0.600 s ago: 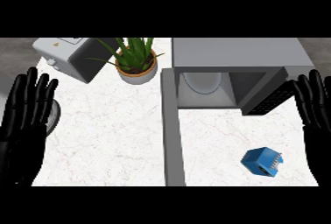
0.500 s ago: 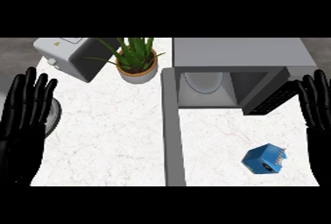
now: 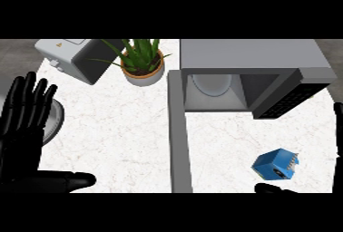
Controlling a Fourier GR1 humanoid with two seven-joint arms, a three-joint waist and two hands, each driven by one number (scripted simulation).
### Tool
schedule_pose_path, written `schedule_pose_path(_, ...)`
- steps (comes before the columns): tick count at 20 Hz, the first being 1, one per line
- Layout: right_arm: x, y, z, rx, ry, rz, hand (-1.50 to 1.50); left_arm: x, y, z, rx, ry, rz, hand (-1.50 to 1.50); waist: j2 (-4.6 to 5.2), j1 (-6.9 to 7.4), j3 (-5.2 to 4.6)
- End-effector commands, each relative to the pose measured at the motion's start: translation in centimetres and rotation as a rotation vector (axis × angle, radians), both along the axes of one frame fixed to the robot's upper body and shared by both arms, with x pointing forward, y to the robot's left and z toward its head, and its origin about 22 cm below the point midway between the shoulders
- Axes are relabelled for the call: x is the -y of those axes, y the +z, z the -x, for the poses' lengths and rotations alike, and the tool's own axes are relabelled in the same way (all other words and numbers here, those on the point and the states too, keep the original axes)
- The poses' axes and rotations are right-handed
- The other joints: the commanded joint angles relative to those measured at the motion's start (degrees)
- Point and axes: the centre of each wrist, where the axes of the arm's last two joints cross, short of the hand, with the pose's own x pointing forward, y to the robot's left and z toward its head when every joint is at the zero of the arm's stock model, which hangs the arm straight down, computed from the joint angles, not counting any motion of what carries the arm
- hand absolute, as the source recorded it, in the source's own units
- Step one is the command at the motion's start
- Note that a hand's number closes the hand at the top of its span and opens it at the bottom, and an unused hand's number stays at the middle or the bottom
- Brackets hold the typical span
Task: Pick up the milk, place it into the microwave and close the microwave
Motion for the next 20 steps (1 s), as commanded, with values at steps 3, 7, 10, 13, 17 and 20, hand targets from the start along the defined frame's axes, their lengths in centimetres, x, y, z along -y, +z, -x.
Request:
schedule_pose_path(3,1.2,-2.6,0.8,-0.037,-0.075,-0.032,-1.50,-0.3,-0.3,2.3,-0.031,0.009,0.040,-1.50,0.05,0.31,0.07)
schedule_pose_path(7,0.4,-2.7,0.8,-0.066,-0.080,-0.048,-1.50,-1.2,0.3,3.2,-0.034,-0.009,0.029,-1.50,0.08,0.33,0.05)
schedule_pose_path(10,1.6,-4.8,-0.1,-0.118,-0.109,0.000,-1.50,-0.2,2.4,5.0,-0.023,-0.004,0.032,-1.50,0.06,0.51,0.08)
schedule_pose_path(13,0.3,-6.8,0.5,-0.139,-0.116,-0.016,-1.50,-0.1,0.9,4.4,-0.038,-0.006,0.032,-1.50,0.10,0.26,0.06)
schedule_pose_path(17,1.8,-8.2,2.5,-0.173,-0.118,-0.034,-1.50,0.3,0.0,5.6,-0.027,0.008,0.039,-1.50,0.04,0.10,0.06)
schedule_pose_path(20,2.8,-11.8,2.8,-0.194,-0.163,-0.006,-1.50,-1.3,-0.5,6.3,-0.037,-0.008,0.037,-1.50,0.05,0.21,0.07)
